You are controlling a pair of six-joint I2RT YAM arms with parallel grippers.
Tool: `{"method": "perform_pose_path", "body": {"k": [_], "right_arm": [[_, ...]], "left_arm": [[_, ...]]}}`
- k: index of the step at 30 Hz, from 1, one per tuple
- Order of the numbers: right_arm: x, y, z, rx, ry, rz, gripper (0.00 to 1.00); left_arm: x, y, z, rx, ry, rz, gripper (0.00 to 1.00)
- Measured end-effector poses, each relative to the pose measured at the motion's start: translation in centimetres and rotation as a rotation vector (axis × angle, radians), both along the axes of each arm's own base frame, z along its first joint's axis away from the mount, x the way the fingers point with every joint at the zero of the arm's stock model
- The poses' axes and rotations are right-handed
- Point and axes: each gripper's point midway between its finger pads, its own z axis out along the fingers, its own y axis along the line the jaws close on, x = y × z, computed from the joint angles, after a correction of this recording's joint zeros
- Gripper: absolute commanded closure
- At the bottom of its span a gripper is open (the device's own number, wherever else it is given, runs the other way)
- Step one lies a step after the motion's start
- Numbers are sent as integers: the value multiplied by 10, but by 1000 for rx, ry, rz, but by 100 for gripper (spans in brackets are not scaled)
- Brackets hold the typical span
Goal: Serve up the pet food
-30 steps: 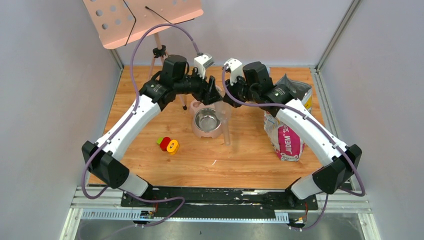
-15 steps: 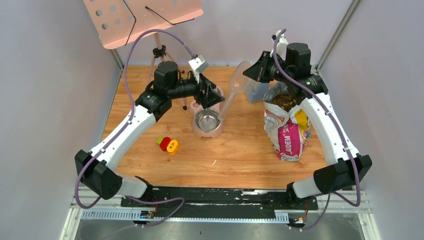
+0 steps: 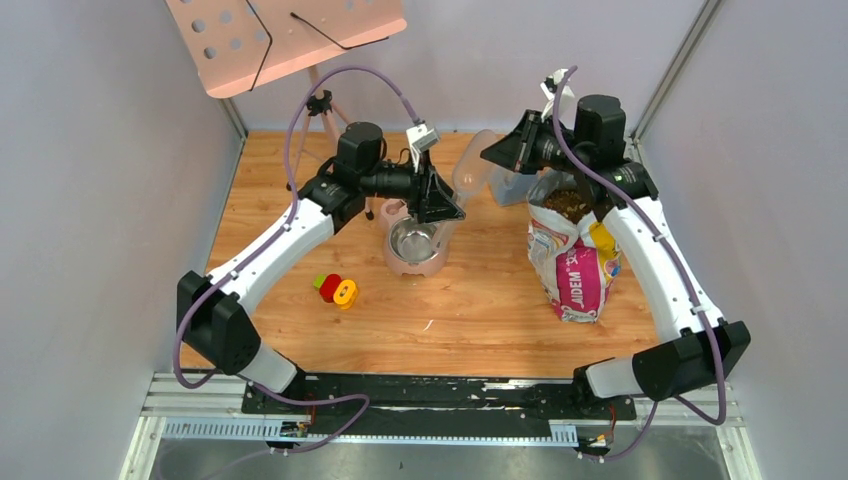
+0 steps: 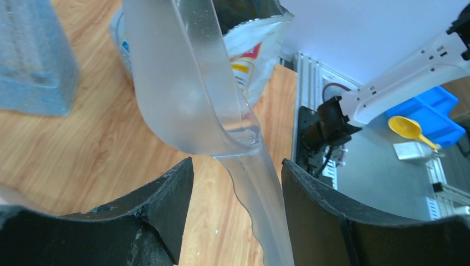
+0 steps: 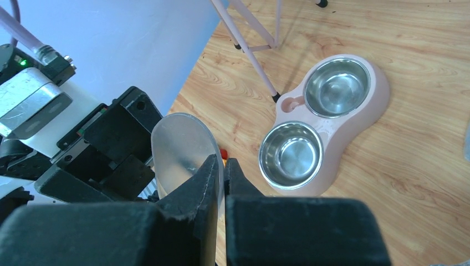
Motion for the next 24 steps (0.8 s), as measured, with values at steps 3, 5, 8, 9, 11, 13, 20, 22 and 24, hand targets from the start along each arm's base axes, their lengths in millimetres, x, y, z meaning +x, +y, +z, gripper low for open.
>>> {"method": "perform_pose_path", "body": {"k": [3, 5, 8, 9, 11, 13, 20, 22, 24], "right_arm": [[-4, 0, 3, 6, -10, 3, 100], [-5, 0, 4, 9, -19, 5, 100], [-10, 0, 1, 11, -23, 21, 94], [-12, 0, 1, 7, -33, 32, 81], [-17, 0, -3, -9, -61, 50, 56], [-27, 2, -11, -32, -76, 112, 41], [-46, -7, -25, -256, -326, 277, 31], [-53, -12, -18, -337, -460, 316, 32], [-59, -15, -9, -418, -598, 360, 33]], "left_arm": [[-7, -2, 1, -3, 15, -44, 48], [-11, -2, 0, -2, 25, -67, 62], [-18, -2, -3, 8, 60, -88, 92], [-18, -1, -8, 24, 89, -78, 96], [-15, 2, -13, 33, 113, -77, 100], [-16, 3, -18, 46, 99, -83, 100], [-29, 16, -39, 172, 8, -158, 100], [-32, 23, -44, 220, -20, -184, 100], [-36, 28, -49, 256, -32, -206, 100]]}}
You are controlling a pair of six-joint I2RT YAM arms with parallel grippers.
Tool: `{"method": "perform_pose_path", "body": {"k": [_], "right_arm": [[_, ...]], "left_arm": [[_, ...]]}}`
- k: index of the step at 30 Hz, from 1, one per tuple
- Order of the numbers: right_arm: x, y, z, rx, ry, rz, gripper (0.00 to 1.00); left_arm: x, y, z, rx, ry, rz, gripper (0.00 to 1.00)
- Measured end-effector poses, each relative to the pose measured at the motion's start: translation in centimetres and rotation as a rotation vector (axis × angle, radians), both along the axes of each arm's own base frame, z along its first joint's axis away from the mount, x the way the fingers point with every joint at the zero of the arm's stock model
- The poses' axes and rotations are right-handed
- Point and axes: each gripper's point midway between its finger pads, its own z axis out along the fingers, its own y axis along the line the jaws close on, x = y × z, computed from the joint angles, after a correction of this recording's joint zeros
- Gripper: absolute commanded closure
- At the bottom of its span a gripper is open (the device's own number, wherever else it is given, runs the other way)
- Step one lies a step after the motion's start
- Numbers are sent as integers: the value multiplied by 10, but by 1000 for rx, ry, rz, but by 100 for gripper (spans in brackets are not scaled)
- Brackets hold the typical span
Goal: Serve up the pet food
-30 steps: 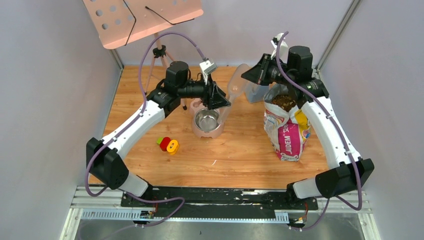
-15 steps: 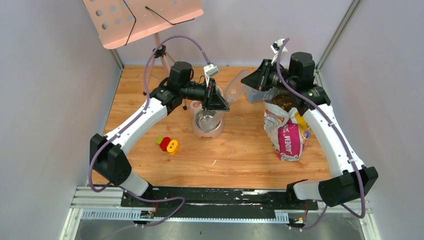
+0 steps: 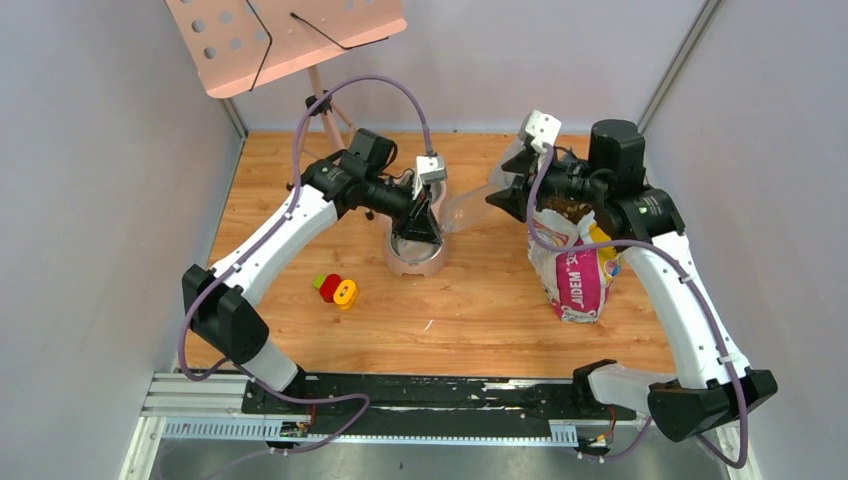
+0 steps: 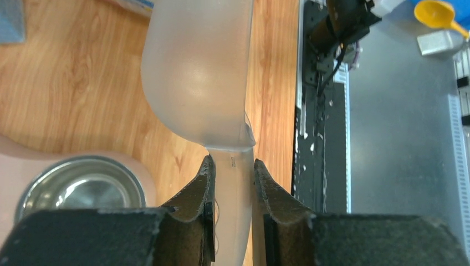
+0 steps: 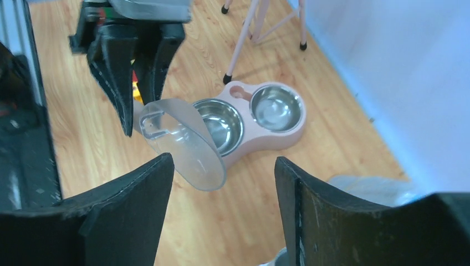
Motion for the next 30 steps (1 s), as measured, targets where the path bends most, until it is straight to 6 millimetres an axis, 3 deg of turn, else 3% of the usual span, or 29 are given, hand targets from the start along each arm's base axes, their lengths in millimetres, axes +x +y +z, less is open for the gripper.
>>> {"method": "perform_pose_path", "body": {"k": [3, 10, 16, 24, 28, 30], "right_arm": [[-9, 6, 7, -94, -160, 93, 37], [-27, 36, -9, -276, -382, 272, 43], [-18, 49, -21, -394, -515, 334, 49], [-11, 50, -44, -535, -645, 407, 54], [-12, 49, -50, -569, -668, 429, 62], [-12, 50, -49, -580, -681, 432, 76]], "left_arm": [[-7, 8, -8, 55, 12, -33, 100], [-5, 10, -18, 138, 65, -97, 100], [-5, 12, -23, 183, 97, -152, 100], [-15, 19, -21, 208, 129, -192, 100], [-14, 18, -21, 210, 128, -206, 100], [-14, 18, -22, 212, 128, -212, 100]]}}
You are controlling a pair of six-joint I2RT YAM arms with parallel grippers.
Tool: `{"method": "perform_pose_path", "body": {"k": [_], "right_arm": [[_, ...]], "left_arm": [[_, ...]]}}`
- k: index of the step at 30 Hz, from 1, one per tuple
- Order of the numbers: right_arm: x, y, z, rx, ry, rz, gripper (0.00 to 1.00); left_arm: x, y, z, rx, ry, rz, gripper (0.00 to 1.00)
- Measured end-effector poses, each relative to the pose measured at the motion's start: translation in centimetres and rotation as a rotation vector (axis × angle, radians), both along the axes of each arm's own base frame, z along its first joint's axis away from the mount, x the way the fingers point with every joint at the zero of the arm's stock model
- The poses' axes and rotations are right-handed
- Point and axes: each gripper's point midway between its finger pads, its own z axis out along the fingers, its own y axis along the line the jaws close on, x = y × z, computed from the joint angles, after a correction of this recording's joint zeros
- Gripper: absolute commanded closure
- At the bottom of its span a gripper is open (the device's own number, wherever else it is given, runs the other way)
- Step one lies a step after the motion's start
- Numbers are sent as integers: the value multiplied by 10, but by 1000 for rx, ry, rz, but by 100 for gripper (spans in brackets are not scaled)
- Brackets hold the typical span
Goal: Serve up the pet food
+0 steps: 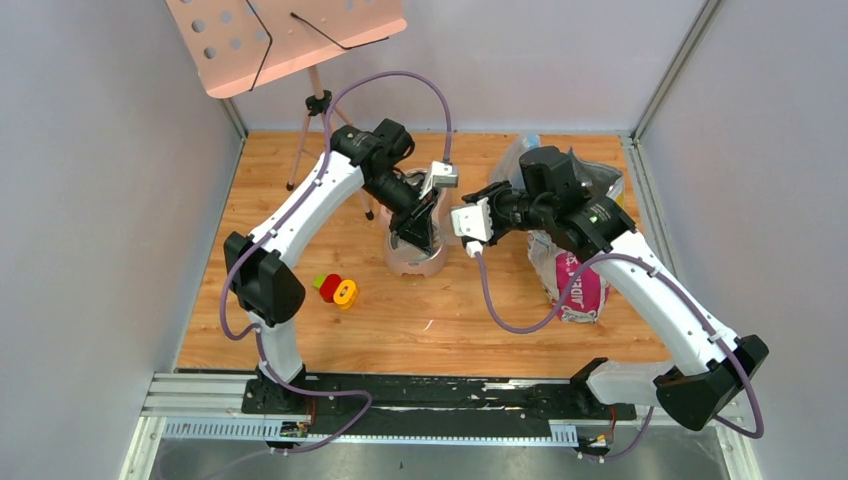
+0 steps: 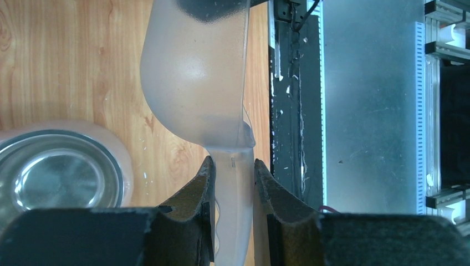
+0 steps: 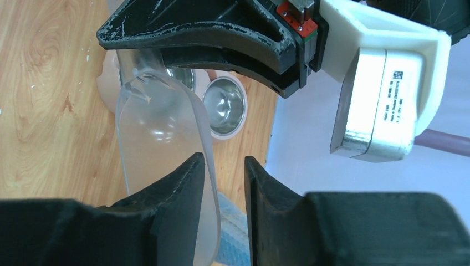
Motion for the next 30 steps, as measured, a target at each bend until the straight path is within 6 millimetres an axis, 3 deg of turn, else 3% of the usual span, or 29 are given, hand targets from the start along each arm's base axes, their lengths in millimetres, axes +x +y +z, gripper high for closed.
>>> {"method": "perform_pose_path", "body": {"k": [2, 3, 5, 11, 15, 18, 19, 21, 26, 30], "right_arm": [[-1, 2, -1, -9, -9, 5, 94], [-1, 2, -2, -15, -12, 10, 100], [-4, 2, -9, -33, 2, 11, 100], [4, -6, -19, -48, 45, -70, 100], [24, -28, -23, -12, 131, -212, 100], [45, -47, -14, 59, 200, -340, 100], [51, -54, -9, 93, 224, -382, 100], [60, -65, 2, 170, 266, -453, 100], [68, -77, 17, 334, 378, -556, 100], [61, -70, 25, 425, 476, -568, 100]], "left_arm": [[-1, 1, 0, 2, 1, -4, 92], [-1, 1, 0, 2, 1, -4, 75], [2, 3, -2, 13, -10, 0, 59], [20, 1, -2, -9, -11, 101, 33], [53, 11, 15, -108, 5, 317, 28], [90, 25, 45, -227, 19, 496, 26], [99, 28, 53, -258, 26, 541, 14], [121, 34, 76, -342, 44, 642, 2], [137, 24, 120, -481, 119, 713, 0], [135, 22, 136, -530, 173, 707, 0]]}}
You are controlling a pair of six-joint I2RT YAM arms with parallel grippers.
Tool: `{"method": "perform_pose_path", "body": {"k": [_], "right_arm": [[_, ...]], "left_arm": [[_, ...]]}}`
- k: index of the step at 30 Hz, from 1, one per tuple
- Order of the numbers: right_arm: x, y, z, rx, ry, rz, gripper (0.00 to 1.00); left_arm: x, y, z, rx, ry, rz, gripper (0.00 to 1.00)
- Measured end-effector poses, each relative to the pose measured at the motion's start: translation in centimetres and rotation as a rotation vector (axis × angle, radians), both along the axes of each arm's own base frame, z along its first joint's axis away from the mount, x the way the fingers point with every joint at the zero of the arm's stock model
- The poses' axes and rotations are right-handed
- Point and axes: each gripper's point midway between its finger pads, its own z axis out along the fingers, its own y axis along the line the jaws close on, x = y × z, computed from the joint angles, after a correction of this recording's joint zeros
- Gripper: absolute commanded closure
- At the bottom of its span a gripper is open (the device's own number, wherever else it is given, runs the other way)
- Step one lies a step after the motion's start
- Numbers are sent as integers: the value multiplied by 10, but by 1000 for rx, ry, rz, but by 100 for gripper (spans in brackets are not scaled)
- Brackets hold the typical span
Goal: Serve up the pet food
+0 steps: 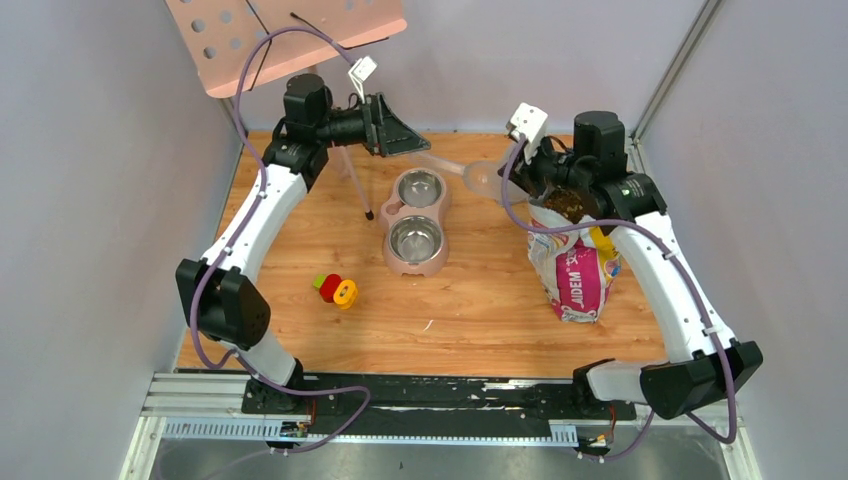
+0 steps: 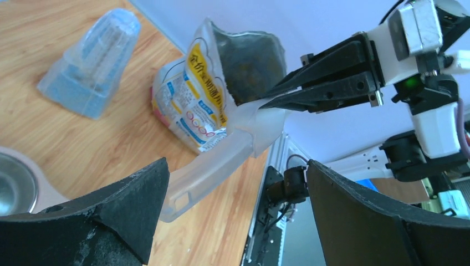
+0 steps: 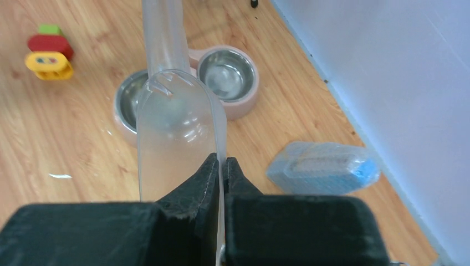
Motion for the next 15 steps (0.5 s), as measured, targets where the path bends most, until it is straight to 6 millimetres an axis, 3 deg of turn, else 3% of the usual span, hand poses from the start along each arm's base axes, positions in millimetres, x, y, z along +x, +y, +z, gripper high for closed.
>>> {"method": "perform_pose_path", "body": {"k": [5, 10, 15], "right_arm": [[-9, 7, 14, 155, 76, -46, 100], [-22, 14, 19, 254, 126, -31, 100], [-24, 19, 21, 285, 137, -15, 100]], "left_arm": [[-2, 2, 9, -84, 37, -27, 1], [-12, 2, 18, -112, 38, -94, 9], [-19, 1, 14, -108, 63, -148, 15]]}}
